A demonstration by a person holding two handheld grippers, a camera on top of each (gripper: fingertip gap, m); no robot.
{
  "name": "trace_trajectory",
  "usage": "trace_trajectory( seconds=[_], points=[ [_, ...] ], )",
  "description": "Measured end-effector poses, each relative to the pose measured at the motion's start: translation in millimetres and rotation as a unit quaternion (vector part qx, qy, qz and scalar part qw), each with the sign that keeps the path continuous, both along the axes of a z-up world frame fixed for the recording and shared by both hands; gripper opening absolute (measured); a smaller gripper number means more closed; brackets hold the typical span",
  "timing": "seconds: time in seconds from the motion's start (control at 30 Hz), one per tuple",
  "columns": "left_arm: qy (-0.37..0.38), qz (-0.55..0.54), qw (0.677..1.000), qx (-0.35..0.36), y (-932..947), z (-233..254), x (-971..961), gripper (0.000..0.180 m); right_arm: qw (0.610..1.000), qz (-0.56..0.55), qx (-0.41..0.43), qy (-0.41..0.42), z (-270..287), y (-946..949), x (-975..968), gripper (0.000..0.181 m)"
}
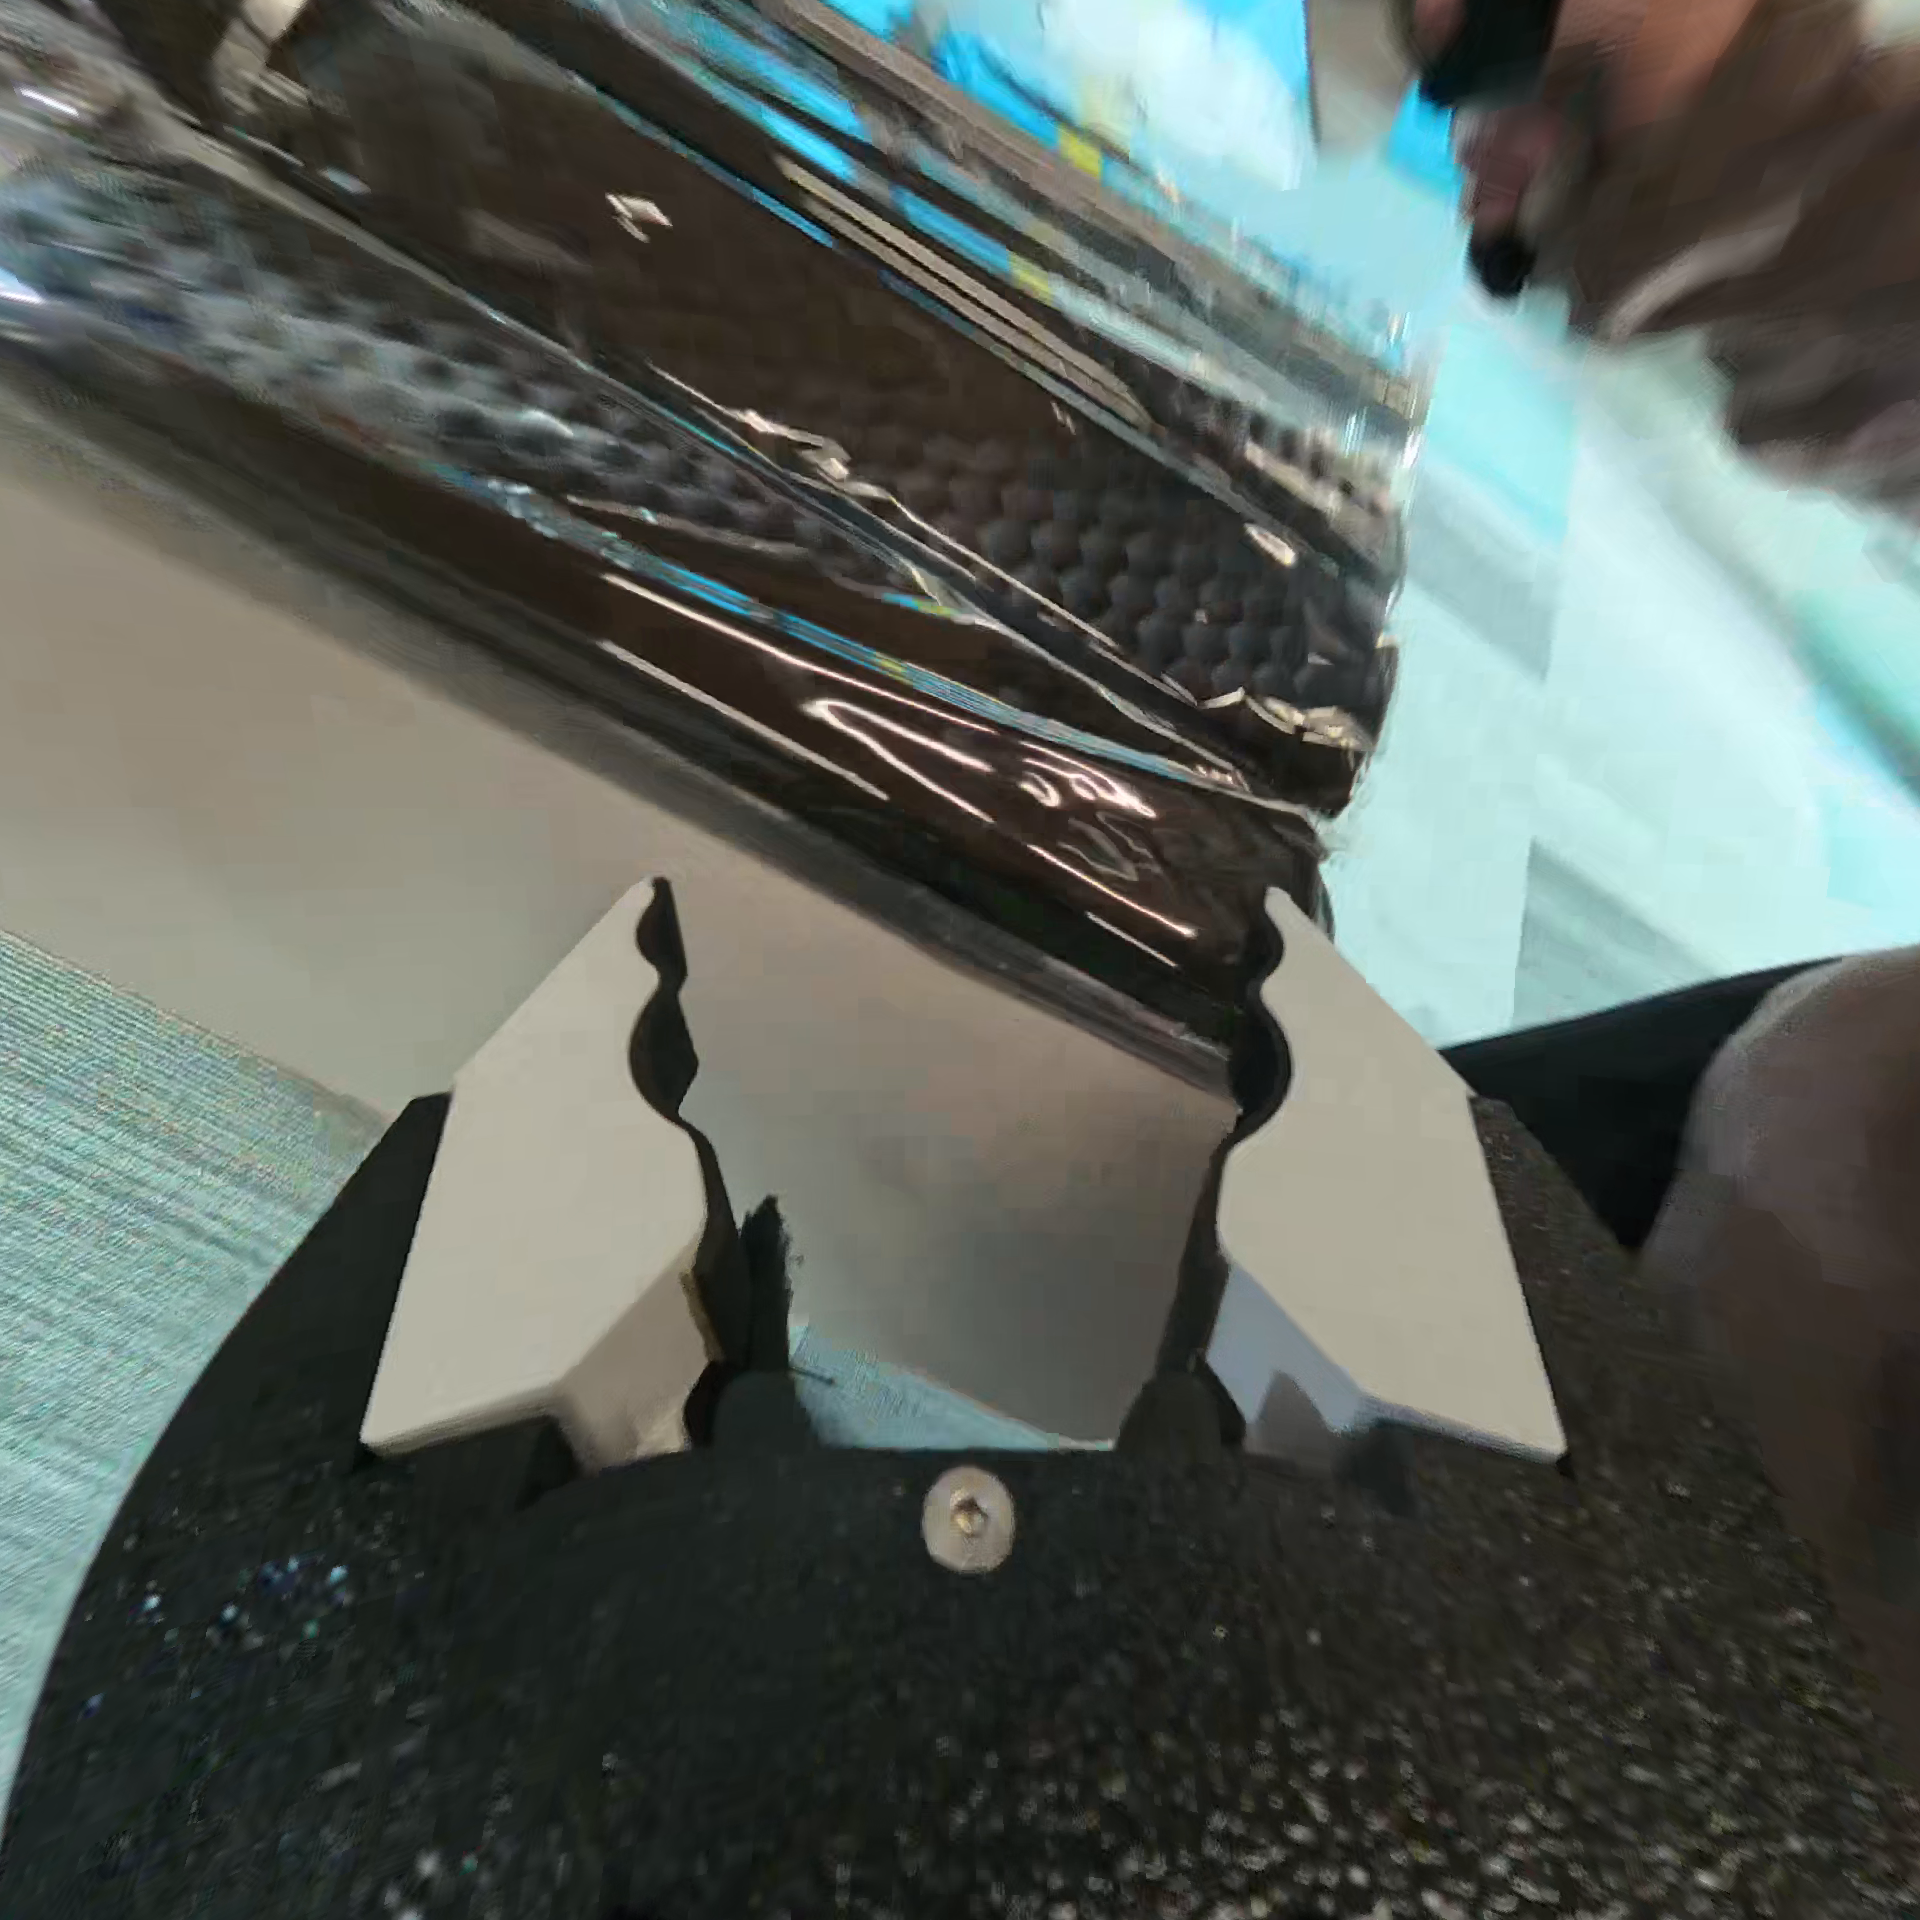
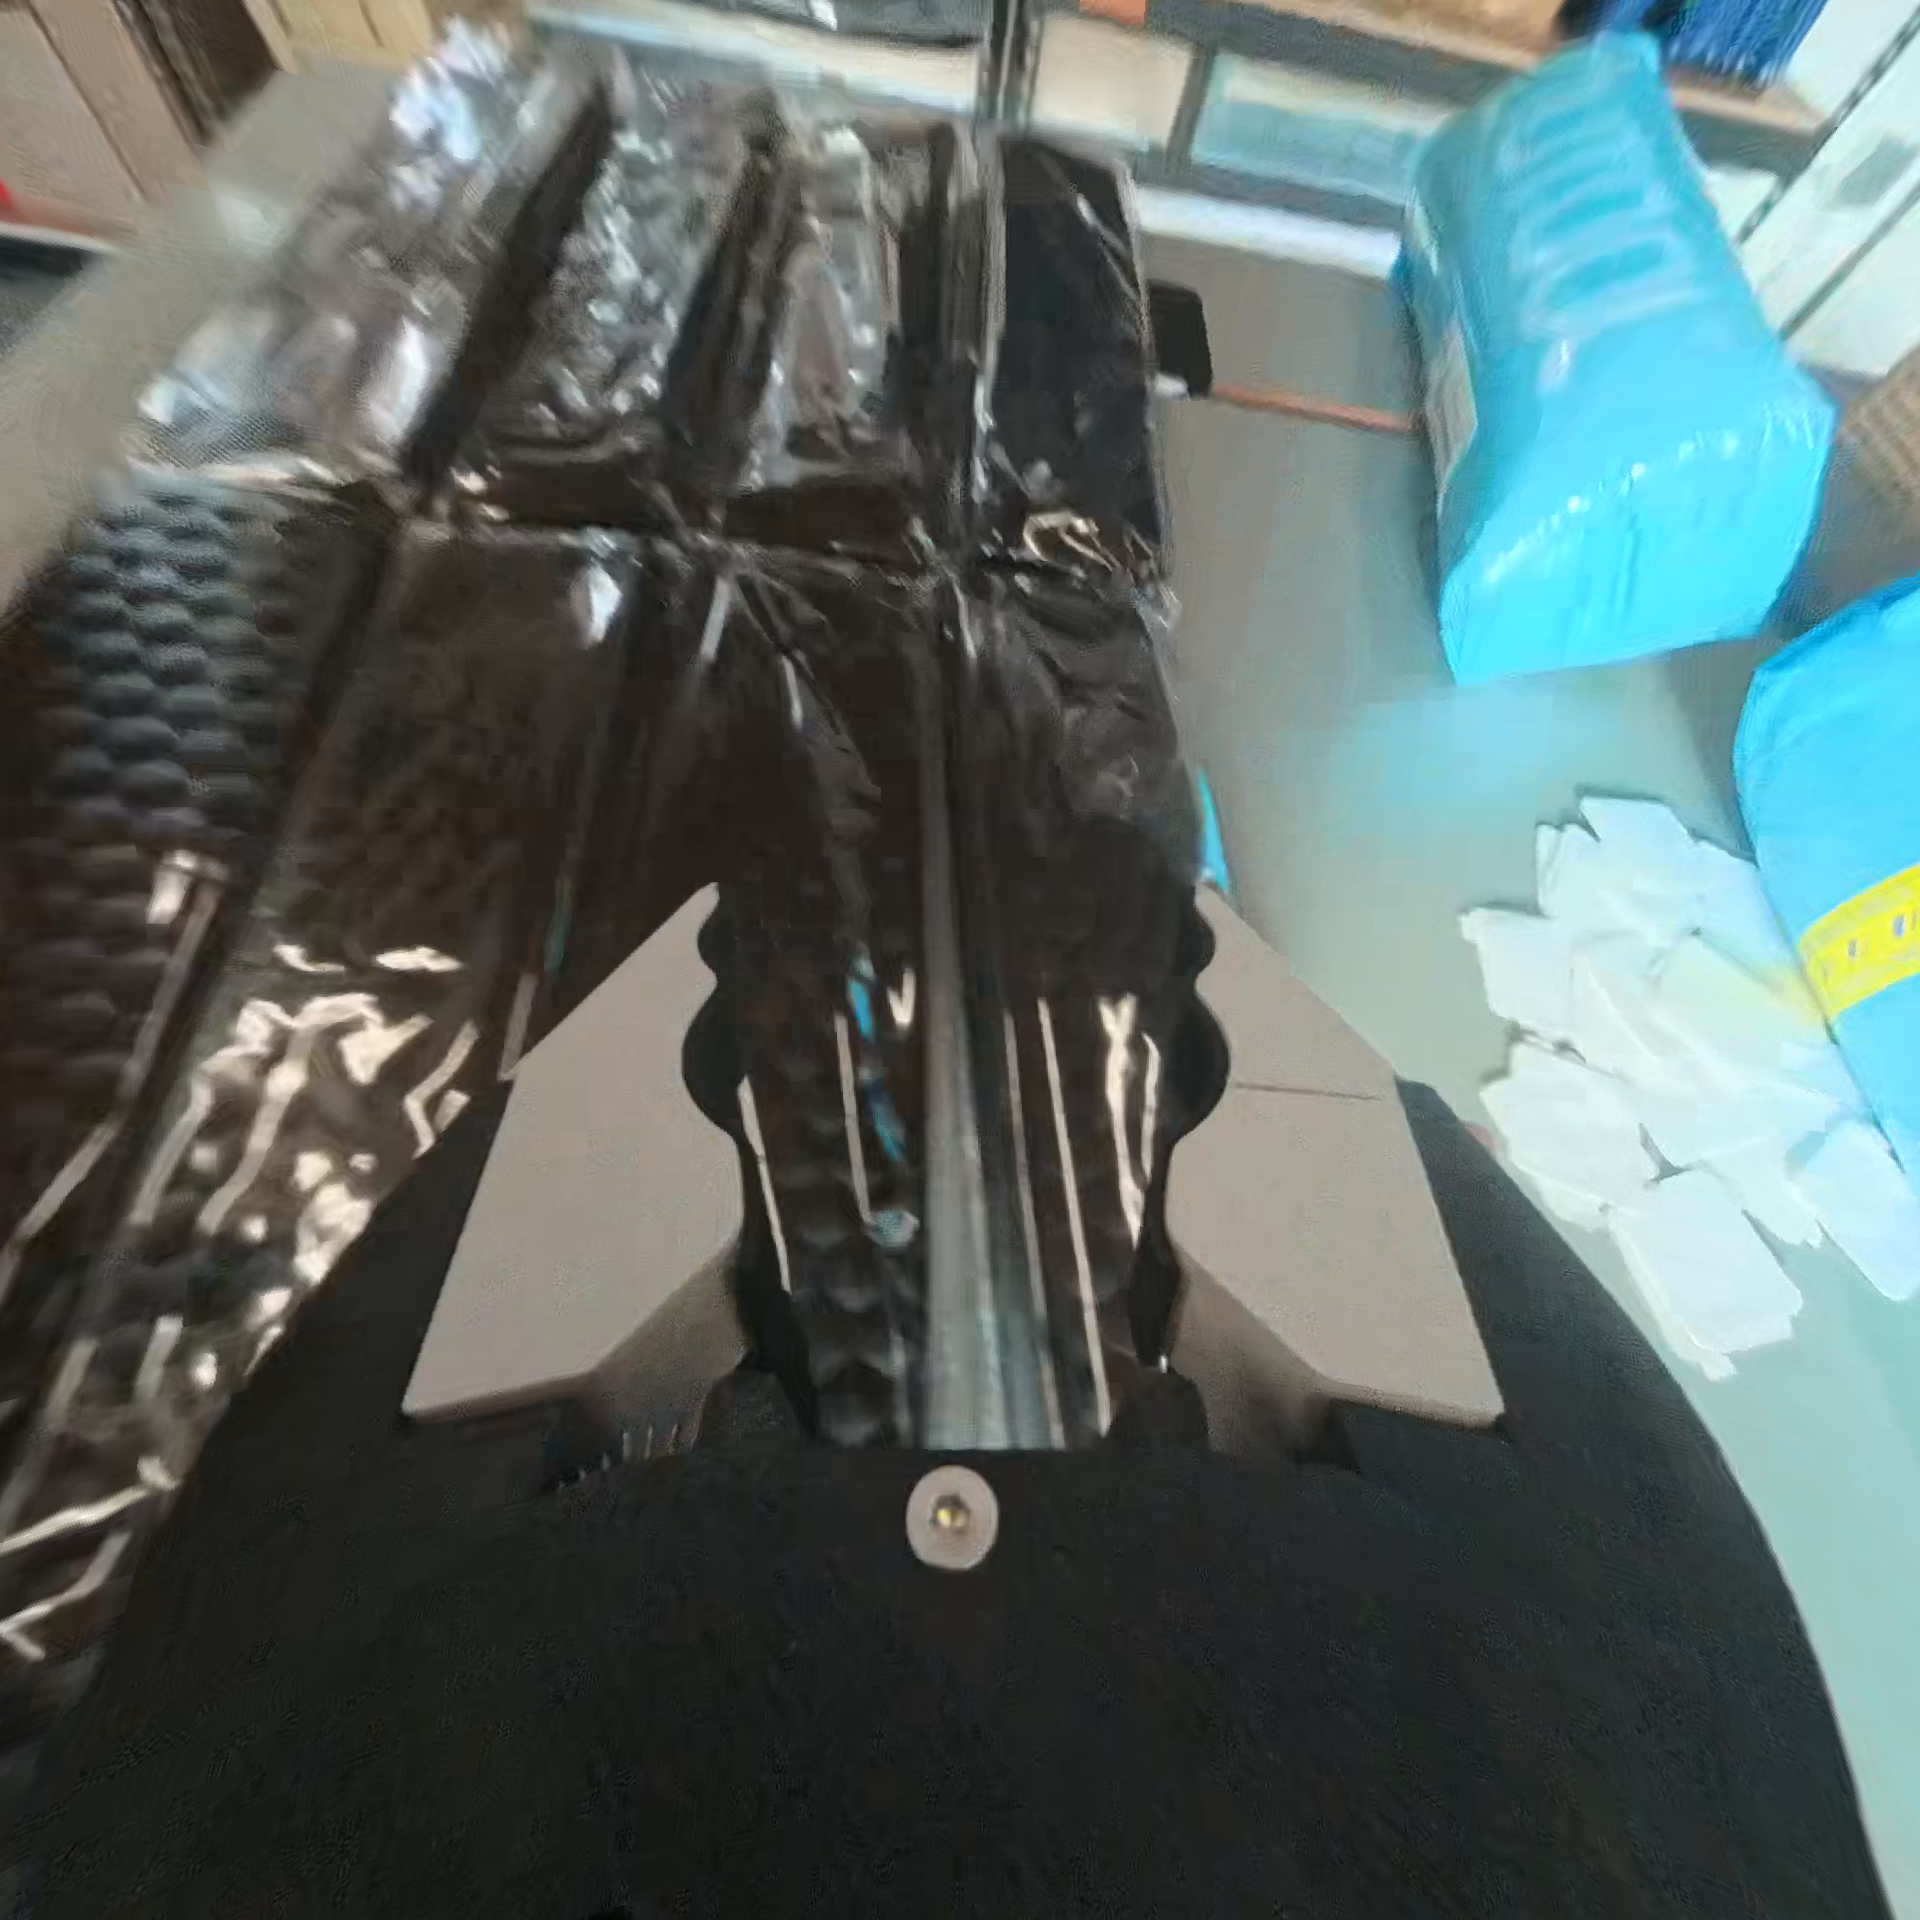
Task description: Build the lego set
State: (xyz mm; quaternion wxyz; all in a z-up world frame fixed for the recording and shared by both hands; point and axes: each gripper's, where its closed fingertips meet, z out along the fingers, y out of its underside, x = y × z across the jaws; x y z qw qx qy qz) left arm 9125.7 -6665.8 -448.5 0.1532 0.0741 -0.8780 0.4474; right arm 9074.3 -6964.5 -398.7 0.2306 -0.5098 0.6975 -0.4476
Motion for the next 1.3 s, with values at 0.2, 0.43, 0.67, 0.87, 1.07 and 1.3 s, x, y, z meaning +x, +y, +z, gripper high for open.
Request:
trace_trajectory(
  seconds=[0.2,0.43,0.67,0.87,1.07,1.3],
  points=[
    [-0.002,0.056,0.996,-0.074,110.5,36.0,103.5,0.100,0.987,0.076,0.017,-0.139,47.2,174.1,114.4,0.079],
    [-0.026,0.171,0.979,-0.107,232.6,72.6,249.4,0.098,0.958,0.182,0.008,-0.220,81.7,347.5,281.4,0.079],
    [-0.051,0.206,0.968,-0.134,265.3,79.6,373.3,0.096,0.953,0.205,0.035,-0.220,77.9,380.8,405.5,0.077],
    [-0.054,0.177,0.970,-0.159,219.9,76.9,499.5,0.094,0.954,0.170,0.030,-0.245,68.5,322.0,521.8,0.077],
    [-0.044,0.130,0.982,-0.133,144.3,77.6,634.4,0.091,0.960,0.100,0.027,-0.262,95.7,214.1,634.9,0.076],
    [-0.045,0.080,0.985,-0.146,47.6,76.3,767.4,0.091,0.972,0.022,0.008,-0.232,81.8,120.0,706.4,0.075]
  ],
)
